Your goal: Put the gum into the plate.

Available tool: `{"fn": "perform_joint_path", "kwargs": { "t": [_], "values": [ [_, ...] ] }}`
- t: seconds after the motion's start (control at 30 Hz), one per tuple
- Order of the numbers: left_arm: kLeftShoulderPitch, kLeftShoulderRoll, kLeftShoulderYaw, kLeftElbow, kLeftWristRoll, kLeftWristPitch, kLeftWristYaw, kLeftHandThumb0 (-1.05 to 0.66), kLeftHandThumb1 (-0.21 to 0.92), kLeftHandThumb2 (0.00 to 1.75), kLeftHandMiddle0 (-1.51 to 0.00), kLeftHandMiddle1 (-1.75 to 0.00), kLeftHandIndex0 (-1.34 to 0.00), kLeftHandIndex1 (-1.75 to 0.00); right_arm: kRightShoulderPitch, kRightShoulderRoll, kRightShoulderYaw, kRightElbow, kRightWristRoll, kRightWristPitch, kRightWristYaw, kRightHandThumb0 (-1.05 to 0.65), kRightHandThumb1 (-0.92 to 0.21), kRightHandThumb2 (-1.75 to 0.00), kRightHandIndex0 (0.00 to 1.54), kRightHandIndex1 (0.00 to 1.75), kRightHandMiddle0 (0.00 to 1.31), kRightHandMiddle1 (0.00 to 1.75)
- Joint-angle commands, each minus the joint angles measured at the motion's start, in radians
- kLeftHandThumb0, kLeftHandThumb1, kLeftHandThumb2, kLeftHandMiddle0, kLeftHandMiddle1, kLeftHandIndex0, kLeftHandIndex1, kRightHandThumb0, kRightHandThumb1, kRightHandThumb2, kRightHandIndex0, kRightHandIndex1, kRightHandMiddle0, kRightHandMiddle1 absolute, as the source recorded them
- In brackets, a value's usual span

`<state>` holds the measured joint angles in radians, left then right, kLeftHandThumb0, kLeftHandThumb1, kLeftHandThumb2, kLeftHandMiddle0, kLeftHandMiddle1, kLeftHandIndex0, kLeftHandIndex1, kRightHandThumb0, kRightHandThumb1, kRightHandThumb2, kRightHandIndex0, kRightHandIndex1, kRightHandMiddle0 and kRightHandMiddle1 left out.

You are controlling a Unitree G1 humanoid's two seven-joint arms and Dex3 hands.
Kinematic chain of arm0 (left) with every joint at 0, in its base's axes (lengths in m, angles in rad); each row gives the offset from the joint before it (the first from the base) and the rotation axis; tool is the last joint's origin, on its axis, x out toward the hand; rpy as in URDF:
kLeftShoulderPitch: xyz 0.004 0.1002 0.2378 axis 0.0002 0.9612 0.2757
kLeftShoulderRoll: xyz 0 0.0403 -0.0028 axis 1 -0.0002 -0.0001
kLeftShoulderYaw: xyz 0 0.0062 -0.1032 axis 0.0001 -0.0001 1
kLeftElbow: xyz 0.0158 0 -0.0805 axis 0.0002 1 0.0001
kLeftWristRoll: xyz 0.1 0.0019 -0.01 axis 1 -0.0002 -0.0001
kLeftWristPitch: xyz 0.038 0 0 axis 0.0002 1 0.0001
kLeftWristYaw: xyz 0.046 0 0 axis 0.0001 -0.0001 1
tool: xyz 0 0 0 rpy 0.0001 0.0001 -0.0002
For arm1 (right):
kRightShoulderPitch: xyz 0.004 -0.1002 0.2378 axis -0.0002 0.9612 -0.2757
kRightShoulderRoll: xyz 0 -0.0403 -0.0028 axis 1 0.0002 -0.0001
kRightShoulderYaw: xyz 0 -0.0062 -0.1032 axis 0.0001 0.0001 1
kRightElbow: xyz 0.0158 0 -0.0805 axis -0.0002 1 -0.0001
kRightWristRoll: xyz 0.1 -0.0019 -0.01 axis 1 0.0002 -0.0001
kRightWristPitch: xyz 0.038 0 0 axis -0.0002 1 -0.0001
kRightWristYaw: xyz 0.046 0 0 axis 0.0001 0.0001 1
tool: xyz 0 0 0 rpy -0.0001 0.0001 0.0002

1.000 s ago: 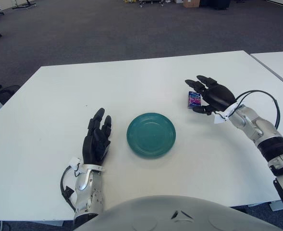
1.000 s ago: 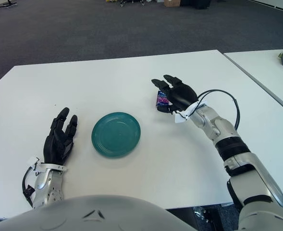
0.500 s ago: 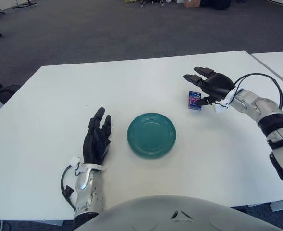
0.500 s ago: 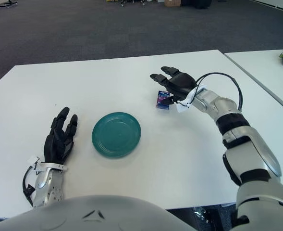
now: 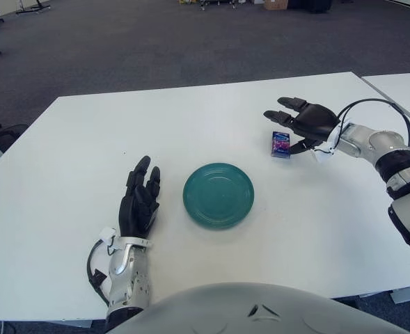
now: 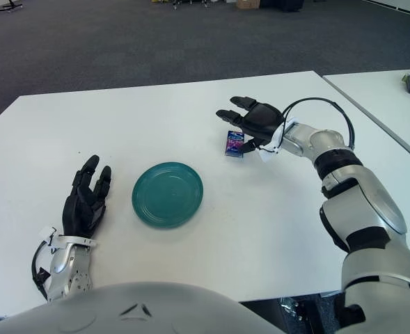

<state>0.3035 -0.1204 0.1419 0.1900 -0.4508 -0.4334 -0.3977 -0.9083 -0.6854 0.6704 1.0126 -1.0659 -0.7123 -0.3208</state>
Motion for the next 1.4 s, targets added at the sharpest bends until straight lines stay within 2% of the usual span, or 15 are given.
{"fn": "perform_joint_path", "kwargs": {
  "t": [0.0, 0.1, 0.23, 0.47, 0.9, 1.37],
  "values": [
    [0.036, -0.041, 0.0, 0.068, 0.001, 0.006, 0.01, -0.96, 0.92, 0.78, -0.2, 0.0, 0.0, -0.61, -0.039, 0.04, -0.019, 0.065, 0.054, 0.026, 0.089, -1.05, -0.92, -0.65, 0.0, 0.0, 0.0, 0.03],
    [0.037, -0.042, -0.002, 0.071, 0.019, -0.01, 0.019, -0.96, 0.92, 0.79, -0.2, 0.0, 0.0, -0.6, -0.041, 0.066, -0.038, 0.108, 0.1, 0.052, 0.168, -1.05, -0.92, -0.65, 0.0, 0.0, 0.01, 0.03],
    [0.043, -0.046, -0.007, 0.061, 0.036, -0.018, 0.032, -0.96, 0.92, 0.8, -0.21, 0.0, 0.0, -0.56, -0.05, 0.112, -0.061, 0.171, 0.166, 0.132, 0.34, -1.05, -0.92, -0.68, 0.01, 0.0, 0.01, 0.04],
    [0.048, -0.043, -0.011, 0.053, 0.055, -0.016, 0.05, -0.97, 0.92, 0.82, -0.21, 0.0, 0.0, -0.52, -0.055, 0.132, -0.063, 0.176, 0.193, 0.195, 0.429, -1.05, -0.92, -0.7, 0.01, 0.0, 0.0, 0.01],
    [0.044, -0.036, -0.014, 0.057, 0.075, -0.027, 0.058, -0.98, 0.92, 0.82, -0.2, 0.0, 0.0, -0.51, -0.077, 0.143, -0.038, 0.225, 0.182, 0.215, 0.404, -1.05, -0.92, -0.69, 0.04, 0.01, 0.03, 0.02],
    [0.044, -0.039, -0.011, 0.054, 0.07, -0.024, 0.064, -0.99, 0.92, 0.81, -0.19, 0.0, 0.0, -0.5, -0.099, 0.138, 0.062, 0.285, 0.106, 0.191, 0.284, -1.05, -0.92, -0.62, 0.0, 0.0, 0.01, 0.02]
  ]
}}
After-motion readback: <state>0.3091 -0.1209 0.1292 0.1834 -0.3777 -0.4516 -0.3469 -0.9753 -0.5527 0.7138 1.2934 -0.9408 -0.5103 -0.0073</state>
